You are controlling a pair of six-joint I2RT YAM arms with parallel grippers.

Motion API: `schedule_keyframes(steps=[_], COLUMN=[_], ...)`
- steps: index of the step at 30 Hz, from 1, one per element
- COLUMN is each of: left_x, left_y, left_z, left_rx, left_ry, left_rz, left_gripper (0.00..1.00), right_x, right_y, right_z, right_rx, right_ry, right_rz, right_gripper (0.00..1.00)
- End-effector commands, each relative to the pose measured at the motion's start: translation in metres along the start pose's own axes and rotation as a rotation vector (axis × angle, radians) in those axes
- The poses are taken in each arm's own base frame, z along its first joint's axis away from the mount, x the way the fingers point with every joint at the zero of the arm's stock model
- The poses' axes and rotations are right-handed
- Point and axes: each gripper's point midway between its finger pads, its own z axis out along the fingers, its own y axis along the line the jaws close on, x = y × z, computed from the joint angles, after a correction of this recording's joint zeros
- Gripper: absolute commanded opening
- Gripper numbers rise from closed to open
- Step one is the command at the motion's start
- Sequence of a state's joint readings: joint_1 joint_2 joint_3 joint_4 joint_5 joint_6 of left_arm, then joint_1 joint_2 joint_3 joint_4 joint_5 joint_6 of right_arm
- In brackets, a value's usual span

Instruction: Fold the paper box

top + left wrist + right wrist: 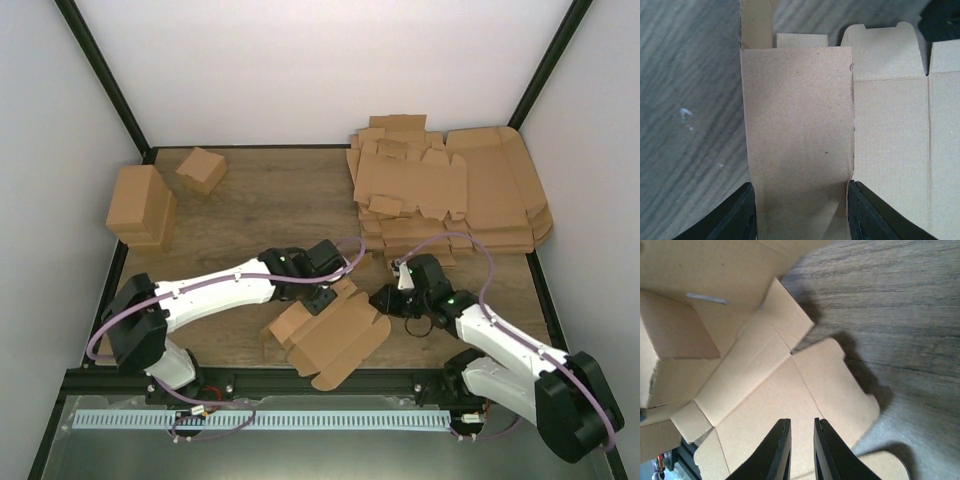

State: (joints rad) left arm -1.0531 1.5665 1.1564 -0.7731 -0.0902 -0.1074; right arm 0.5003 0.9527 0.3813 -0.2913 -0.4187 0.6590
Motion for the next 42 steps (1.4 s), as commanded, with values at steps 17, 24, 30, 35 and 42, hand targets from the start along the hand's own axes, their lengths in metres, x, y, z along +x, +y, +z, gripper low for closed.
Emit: schedule_keyframes(steps=[17, 24, 30, 35, 42], left_x=[-0.004, -0.001, -0.005, -0.006, -0.004], left_y=[0.016, 0.018, 0.019, 0.018, 0.017], left_z=[0.017, 0.021, 0.019, 0.019, 0.023], left_rx=[0.011, 0.000, 0.004, 0.009, 0.009], left_ry=[0.006, 0.014, 0.001, -0.001, 0.003], left_rz=[0.011, 0.007, -0.006, -0.011, -0.021], left_gripper=[0.48, 0.48, 0.48, 0.48, 0.48], right_x=[-0.077, -0.089, -0.073, -0.067, -0.057], right_y=[0.002, -0.019, -0.012, 0.014, 0.043], right_z=[0.059, 0.069, 0.082, 0.073, 0.065], right_rx=[0.057, 0.152, 0.061, -0.076, -0.210], right_ry=[-0.115, -0.170, -0.094, -0.091, -0.018], right_rz=[-0.036, -0.089, -0.102, -0.134, -0.194], right_gripper=[0.01, 0.01, 0.01, 0.01, 0.01])
